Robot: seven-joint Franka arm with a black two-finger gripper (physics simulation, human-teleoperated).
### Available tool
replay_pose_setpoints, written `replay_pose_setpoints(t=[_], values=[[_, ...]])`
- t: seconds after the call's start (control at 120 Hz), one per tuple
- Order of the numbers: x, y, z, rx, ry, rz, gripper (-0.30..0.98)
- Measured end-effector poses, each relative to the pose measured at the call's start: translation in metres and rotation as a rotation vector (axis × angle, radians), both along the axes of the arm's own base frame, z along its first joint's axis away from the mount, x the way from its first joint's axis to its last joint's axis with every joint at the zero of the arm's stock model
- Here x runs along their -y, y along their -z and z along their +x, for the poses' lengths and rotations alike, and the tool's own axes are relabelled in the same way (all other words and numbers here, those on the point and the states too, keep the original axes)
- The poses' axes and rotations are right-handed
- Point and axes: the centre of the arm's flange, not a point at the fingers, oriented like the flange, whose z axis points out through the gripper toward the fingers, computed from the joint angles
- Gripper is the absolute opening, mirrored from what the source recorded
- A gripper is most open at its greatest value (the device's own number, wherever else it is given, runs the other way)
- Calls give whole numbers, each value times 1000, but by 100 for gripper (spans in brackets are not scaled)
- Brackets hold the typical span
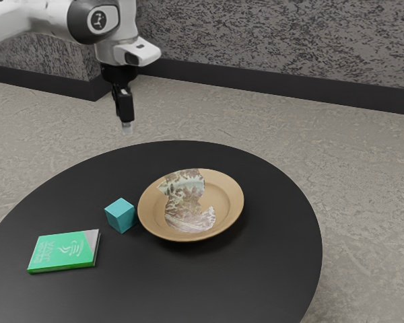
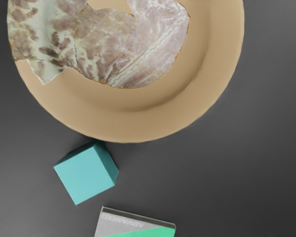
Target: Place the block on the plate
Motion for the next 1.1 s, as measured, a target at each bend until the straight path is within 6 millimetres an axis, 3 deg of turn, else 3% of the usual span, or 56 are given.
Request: replay_pose_setpoints(t=[0.133, 0.2, 0.383, 0.442, 0.508, 0.642, 1.1], values=[[1, 2, 1, 6, 7, 2, 69], [3, 19, 1, -19, 8, 2, 68], [-21, 61, 2, -64, -36, -18, 69], [-36, 85, -9, -92, -63, -37, 69], [-45, 98, -26, -93, -82, -54, 69], [-59, 105, -43, -63, -112, -84, 69], [-130, 129, -46, 19, -229, -185, 69]])
